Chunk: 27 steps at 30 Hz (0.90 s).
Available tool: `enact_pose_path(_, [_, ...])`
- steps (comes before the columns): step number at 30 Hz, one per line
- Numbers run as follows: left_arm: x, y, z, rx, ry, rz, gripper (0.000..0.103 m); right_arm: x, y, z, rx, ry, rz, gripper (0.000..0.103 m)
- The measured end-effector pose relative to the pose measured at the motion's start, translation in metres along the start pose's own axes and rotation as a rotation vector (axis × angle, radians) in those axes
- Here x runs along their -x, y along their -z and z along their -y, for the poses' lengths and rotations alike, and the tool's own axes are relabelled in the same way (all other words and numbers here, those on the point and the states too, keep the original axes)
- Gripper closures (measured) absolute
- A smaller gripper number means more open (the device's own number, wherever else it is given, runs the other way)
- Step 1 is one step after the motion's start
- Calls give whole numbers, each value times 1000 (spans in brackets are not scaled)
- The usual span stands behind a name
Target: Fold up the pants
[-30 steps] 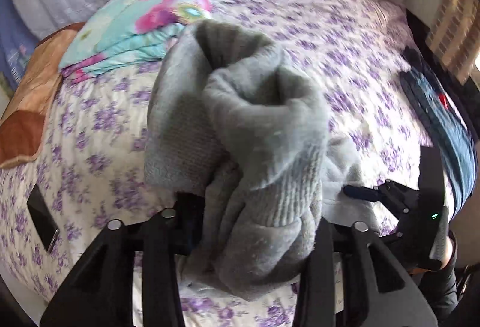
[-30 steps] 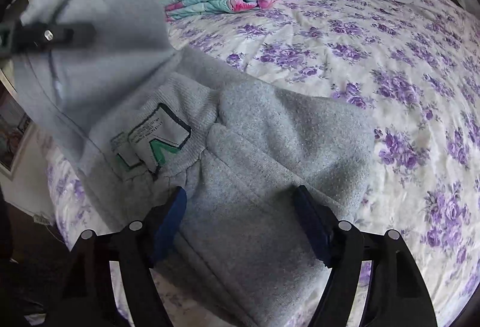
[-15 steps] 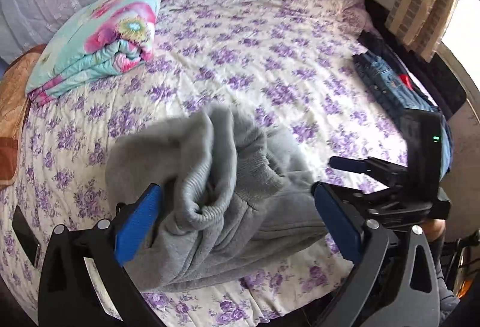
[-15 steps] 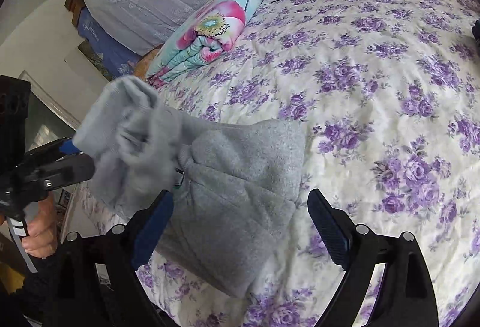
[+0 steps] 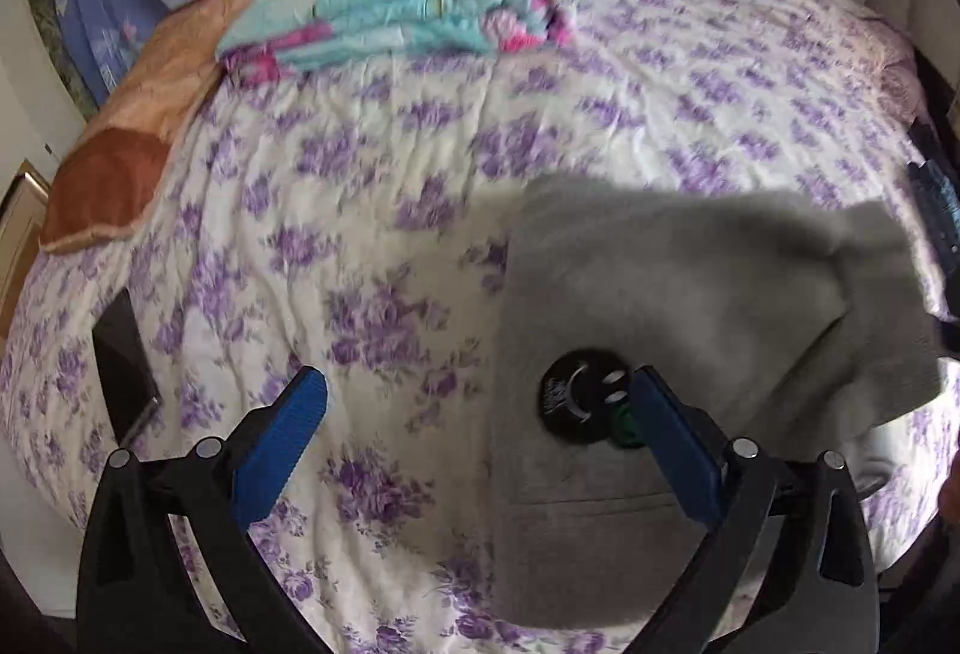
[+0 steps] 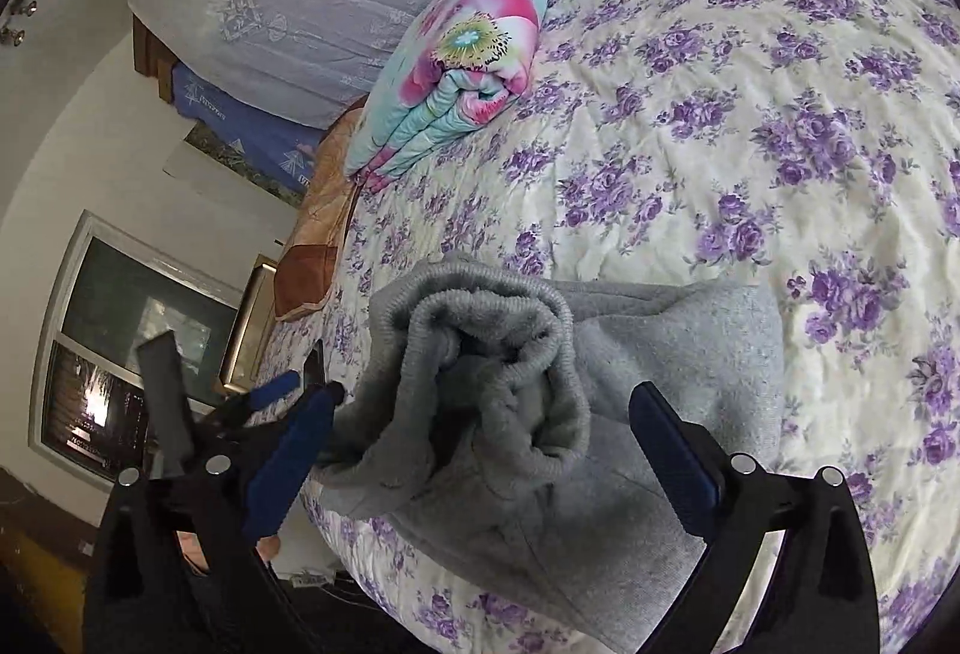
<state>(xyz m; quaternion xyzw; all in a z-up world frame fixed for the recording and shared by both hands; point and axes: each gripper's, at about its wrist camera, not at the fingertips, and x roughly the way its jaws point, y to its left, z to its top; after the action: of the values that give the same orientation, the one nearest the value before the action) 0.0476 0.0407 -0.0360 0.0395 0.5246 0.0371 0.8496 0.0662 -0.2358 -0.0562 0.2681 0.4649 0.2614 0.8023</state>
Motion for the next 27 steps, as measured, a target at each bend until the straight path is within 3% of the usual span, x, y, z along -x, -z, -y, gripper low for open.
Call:
enact_pose_path(2, [-19,10,3,-8,13,-18,4,-17,-6,-9,17,46,-42,3])
enact_pose_path(5, [-21,17,12,-34,-32,37,4,-41,-5,-25,64,102,-111,3])
enact_pose_path(10, [-11,21,27,-102,-109,103,4,-52,4,-44,170,222,-109,4])
enact_pose_path(12, [-11,20,26,-107,-101,104,4,-59,9,-43,216,295,-131,20])
enact_pose_path(13, [-12,19,24,-100,-85,95,4,-61,11,-44,253,329,-137,38])
enact_pose_path(14, [-13,18,20,-89,-59,81,4,-58,12,-43,269,331,-130,50])
enact_pose_path(17, [-10,15,4,-41,27,43,4,-32,8,-50,270,239,-93,62])
enact_pose_path(22, [29,7,-15,22,47,123,4,45,14,-77,324,60,77,65])
enact_pose_path(25, [40,5,-11,24,126,126,4,73,23,-47,250,0,83,64])
enact_pose_path(27, [35,6,3,-10,142,105,4,65,27,-7,151,47,50,60])
